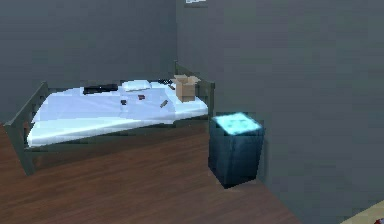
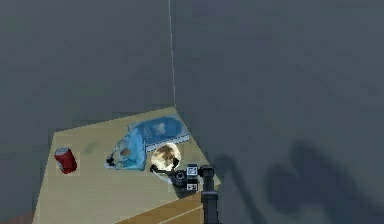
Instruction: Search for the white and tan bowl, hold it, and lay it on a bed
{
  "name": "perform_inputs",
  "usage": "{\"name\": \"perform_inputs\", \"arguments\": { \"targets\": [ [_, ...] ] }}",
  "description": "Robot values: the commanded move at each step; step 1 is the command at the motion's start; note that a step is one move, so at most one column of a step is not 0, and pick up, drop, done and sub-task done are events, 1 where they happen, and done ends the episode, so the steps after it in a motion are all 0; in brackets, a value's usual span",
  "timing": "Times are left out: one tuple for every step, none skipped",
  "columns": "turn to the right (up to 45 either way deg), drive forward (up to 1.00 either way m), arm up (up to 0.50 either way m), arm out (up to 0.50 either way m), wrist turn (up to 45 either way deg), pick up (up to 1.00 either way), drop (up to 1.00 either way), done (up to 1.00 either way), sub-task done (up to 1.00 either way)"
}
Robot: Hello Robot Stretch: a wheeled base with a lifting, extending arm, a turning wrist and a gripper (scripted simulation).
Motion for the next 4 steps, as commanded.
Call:
{"name": "perform_inputs", "arguments": {
  "targets": [
    [0.0, 0.0, 0.0, 0.0, 0.0, 1.0, 0.0, 0.0, 0.0],
    [0.0, 0.0, 0.1, 0.0, 0.0, 0.0, 0.0, 0.0, 0.0],
    [0.0, 0.0, 0.26, 0.0, 0.0, 0.0, 0.0, 0.0, 0.0],
    [0.0, 0.0, 0.0, 0.0, -45.0, 0.0, 0.0, 0.0, 0.0]
  ]
}}
